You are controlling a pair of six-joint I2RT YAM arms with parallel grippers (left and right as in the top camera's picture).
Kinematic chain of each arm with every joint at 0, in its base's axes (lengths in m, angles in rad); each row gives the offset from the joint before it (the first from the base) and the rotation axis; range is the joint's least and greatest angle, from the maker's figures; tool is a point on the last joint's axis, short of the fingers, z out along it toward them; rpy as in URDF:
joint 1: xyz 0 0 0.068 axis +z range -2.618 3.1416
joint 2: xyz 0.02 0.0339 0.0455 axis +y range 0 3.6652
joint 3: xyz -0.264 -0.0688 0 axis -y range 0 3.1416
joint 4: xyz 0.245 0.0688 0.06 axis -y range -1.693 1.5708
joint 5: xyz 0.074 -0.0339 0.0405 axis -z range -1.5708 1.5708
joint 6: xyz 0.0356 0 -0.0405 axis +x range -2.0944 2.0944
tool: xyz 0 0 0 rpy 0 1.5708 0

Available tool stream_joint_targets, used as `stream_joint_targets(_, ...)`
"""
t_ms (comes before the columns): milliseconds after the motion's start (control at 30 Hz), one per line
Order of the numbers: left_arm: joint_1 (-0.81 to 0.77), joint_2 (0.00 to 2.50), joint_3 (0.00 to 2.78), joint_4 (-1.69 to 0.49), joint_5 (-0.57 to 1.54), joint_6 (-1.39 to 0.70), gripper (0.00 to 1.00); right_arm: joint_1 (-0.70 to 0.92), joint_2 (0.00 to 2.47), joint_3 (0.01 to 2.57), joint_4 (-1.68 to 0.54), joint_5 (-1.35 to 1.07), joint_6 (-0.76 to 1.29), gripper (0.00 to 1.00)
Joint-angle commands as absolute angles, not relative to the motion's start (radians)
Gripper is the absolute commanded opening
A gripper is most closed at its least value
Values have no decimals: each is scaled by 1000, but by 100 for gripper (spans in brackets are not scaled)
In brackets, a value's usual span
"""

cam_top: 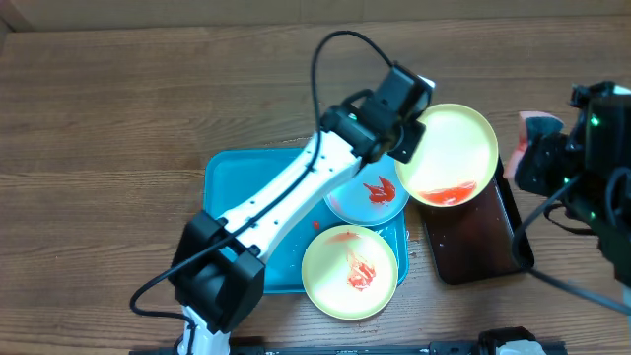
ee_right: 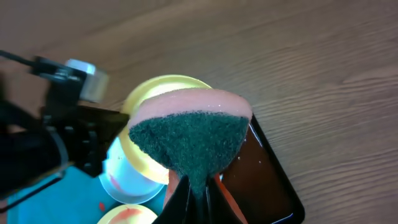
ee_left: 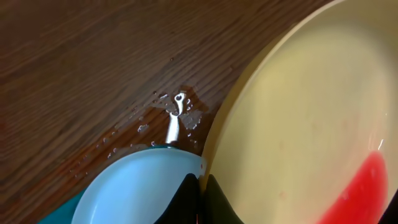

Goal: Clean dirty plates on tray and stack at the side

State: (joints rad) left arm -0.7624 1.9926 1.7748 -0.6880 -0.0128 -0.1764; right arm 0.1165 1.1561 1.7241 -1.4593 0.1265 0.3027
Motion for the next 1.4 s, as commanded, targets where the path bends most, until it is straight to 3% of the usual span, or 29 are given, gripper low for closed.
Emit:
stream_joint_targets(0, -808, 2005, 1815, -657, -167, -81, 4, 111, 1115, 1730, -1453, 101, 307, 4)
stream_joint_targets(533, -1010, 2009, 1815, -500, -648, 234, 4, 111, 1084, 1730, -1454, 94, 310, 4)
stream_joint_targets(1367, -1016, 2009, 1815, -422, -744, 366, 5, 111, 1084, 1730, -1454, 87, 314, 4)
